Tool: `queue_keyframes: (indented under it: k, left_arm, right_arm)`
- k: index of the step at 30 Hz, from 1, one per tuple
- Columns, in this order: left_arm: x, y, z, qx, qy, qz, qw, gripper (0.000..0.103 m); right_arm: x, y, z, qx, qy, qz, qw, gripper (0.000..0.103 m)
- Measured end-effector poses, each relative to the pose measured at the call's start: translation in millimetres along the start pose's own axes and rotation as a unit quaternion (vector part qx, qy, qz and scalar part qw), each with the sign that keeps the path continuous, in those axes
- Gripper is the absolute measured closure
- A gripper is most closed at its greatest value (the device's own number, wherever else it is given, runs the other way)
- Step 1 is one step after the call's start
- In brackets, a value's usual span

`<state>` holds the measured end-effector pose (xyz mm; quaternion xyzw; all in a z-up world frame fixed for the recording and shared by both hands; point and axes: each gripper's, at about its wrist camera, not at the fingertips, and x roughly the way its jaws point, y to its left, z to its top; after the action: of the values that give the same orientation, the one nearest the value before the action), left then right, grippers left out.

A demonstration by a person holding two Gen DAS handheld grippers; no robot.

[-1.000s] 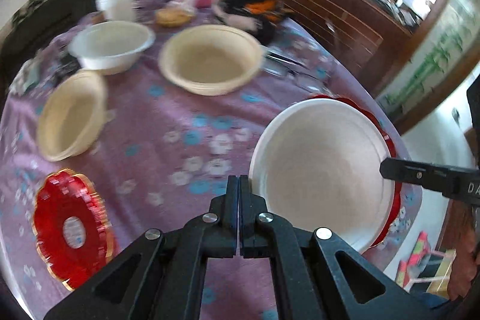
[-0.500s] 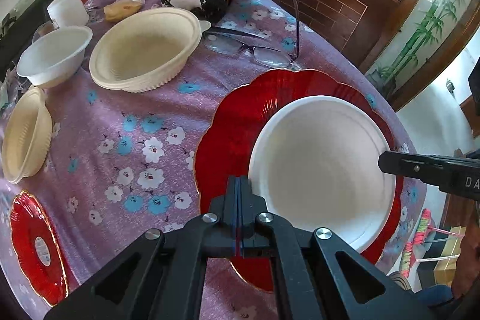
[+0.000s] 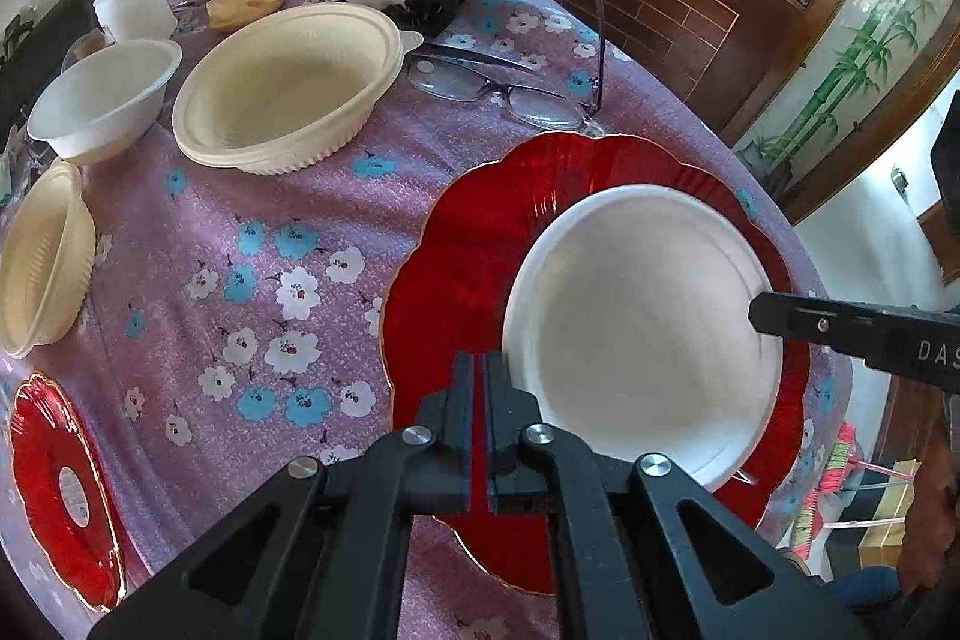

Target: Organize plates and bowls

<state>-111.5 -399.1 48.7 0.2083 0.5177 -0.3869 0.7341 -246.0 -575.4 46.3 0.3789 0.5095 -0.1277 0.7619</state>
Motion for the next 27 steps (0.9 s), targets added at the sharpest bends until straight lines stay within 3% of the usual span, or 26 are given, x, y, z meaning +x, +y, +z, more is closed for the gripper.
queue_keyframes:
  k: [4,11,15,21,27]
  left_arm:
    - [-6,4,-2,-0.006,-0.005,-0.001,1.0000,0.087]
    - [-28,10,-9,-0.004,-0.027,-0.004,0.9996,0.085]
    - [-40,18,-16,-0.005,-0.037,-0.003,0.9993,0.084]
    - [-57,44,-30,-0.027,-0.049,0.006,0.9984,0.083]
    - [-71,81,-48,-0.067,-0.058,0.017,0.9959,0.077]
  right_arm:
    - [-5,0,0,0.003,-0.010,-0.007,1.000,0.086]
    - [-23,12,-1,0.001,-0.062,-0.034,0.998,0.085]
    - [-34,28,-2,-0.004,-0.094,-0.024,0.995,0.085]
    - [-28,72,-10,-0.050,-0.090,0.004,0.995,0.085]
    - [-6,108,-22,-0.085,-0.057,0.020,0.995,0.085]
